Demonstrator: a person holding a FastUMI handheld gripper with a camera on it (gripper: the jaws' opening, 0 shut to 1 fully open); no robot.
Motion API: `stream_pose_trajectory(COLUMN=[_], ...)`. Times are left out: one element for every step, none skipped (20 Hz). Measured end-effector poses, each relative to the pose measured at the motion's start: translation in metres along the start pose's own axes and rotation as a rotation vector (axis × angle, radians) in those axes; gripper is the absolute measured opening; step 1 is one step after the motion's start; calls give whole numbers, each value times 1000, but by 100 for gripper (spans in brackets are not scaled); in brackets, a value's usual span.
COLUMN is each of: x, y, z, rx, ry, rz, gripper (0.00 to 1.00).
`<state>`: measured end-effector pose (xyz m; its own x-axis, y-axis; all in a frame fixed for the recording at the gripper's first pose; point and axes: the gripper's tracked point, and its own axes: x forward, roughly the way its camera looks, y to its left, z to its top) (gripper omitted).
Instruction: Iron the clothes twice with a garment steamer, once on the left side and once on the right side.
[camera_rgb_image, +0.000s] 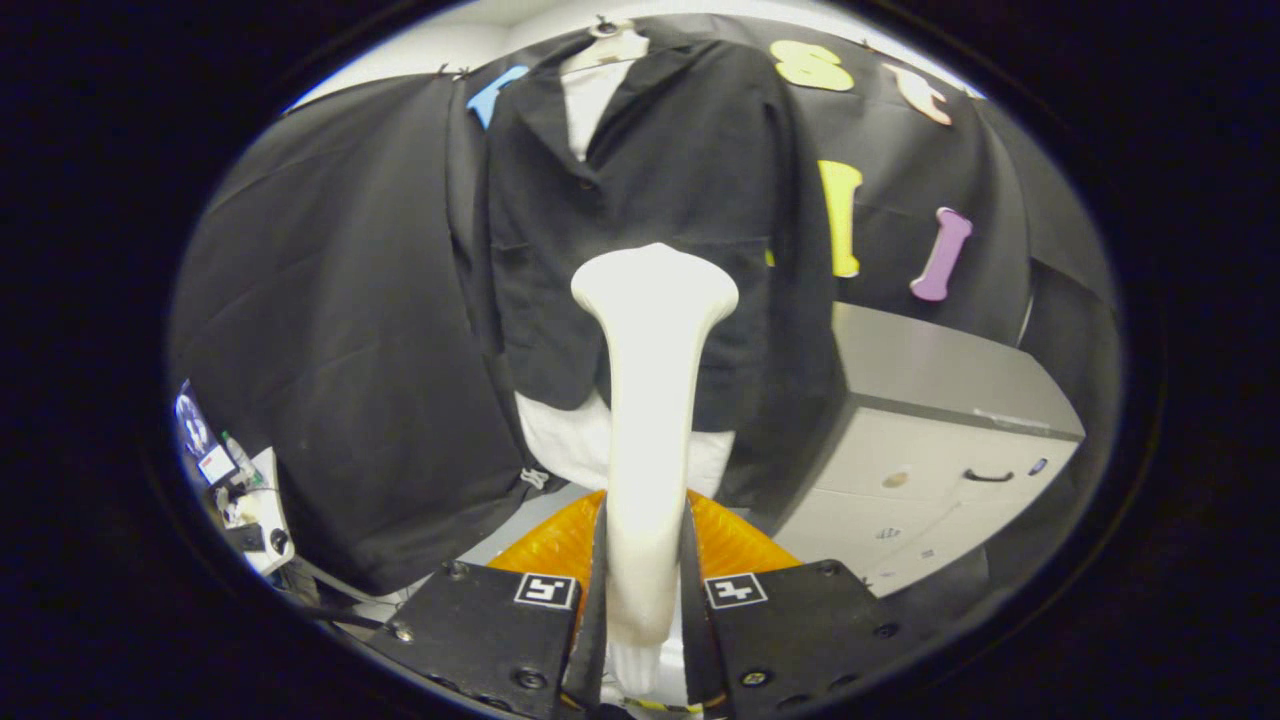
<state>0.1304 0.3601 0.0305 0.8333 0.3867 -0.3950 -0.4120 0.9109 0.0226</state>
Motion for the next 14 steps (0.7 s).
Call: stream_pose_trajectory(x=[-12,-22,-35,-47,-58,-69,-81,-91,-101,-110,-119,-129,-137,-146], y=[-19,-38,-61,-82,-100,-118,-137,-156,-175,-189,-203,-219,-232,-242], z=[-4,-8,-13,-19,-27,-33,-40,-47,-53,-61,-67,-76,-86,-95], rx=[12,25,34,41,64,78,92,97,107,120,138,150,154,162], ry=[-6,-19,-33,-33,-35,-34,-34,-37,-39,-34,-31,-30,-26,-20], rz=[-15,-32,-53,-73,-86,-98,-117,-142,-165,-174,-183,-197,-210,-216], gripper=[34,34,34,34,34,34,34,34,34,34,34,34,34,34])
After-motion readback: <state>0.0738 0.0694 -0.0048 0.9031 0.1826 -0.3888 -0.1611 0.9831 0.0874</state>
